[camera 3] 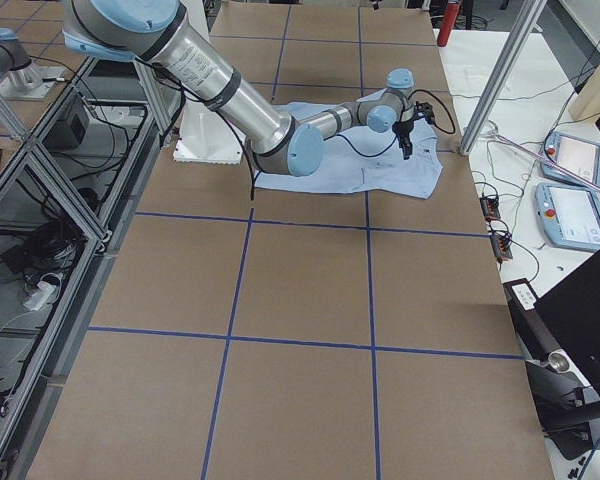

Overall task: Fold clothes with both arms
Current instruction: 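Grasp the sleeve with the right gripper and fold it inward onto the shirt, then lift the right gripper off the folded sleeve while the left arm approaches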

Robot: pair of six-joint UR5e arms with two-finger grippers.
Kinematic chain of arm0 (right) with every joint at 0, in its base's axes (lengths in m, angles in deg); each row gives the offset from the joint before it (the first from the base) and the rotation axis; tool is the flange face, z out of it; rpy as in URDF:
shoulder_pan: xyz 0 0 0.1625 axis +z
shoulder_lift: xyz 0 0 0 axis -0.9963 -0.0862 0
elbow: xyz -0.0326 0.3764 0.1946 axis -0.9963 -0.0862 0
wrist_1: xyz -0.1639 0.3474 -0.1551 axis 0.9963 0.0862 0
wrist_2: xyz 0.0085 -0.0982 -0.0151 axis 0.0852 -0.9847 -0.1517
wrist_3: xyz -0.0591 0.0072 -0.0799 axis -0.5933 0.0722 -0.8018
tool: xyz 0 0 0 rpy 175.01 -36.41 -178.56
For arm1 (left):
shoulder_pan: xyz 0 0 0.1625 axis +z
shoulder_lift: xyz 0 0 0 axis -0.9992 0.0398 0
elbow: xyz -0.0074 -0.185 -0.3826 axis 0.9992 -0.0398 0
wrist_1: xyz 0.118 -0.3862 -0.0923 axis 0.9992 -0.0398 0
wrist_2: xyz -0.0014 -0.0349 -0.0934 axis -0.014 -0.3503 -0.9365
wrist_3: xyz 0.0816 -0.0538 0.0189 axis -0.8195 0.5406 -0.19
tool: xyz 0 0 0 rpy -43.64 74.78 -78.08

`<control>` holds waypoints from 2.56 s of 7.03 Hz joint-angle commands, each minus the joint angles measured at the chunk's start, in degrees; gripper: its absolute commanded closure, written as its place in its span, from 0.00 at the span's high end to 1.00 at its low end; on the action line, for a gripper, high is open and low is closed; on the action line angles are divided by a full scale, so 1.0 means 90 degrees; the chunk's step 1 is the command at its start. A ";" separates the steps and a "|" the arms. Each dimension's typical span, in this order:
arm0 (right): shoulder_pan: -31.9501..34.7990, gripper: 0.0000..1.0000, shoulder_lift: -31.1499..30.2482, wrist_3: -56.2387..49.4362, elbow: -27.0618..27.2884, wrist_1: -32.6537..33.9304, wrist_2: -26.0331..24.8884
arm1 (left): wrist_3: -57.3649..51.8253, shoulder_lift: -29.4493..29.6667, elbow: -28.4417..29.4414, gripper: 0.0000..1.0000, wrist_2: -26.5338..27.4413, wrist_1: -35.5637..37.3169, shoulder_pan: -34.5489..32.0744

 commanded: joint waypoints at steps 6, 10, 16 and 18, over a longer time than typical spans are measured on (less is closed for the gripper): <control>0.0712 1.00 -0.1476 0.0241 0.2987 0.2779 0.1584 | 0.5072 0.1717 0.1658 1.00 0.3721 -0.0987 0.3143; 0.0770 1.00 -0.1604 0.0211 0.3163 0.2749 0.1564 | 0.5230 0.1924 0.2309 0.95 0.4192 -0.1295 0.3486; 0.0741 1.00 -0.1604 0.0221 0.3124 0.2739 0.1525 | 0.5084 0.2002 0.2426 0.73 0.4241 -0.1237 0.3554; 0.0741 1.00 -0.1614 0.0211 0.3114 0.2739 0.1525 | 0.5084 0.1993 0.2407 0.41 0.4241 -0.1227 0.3554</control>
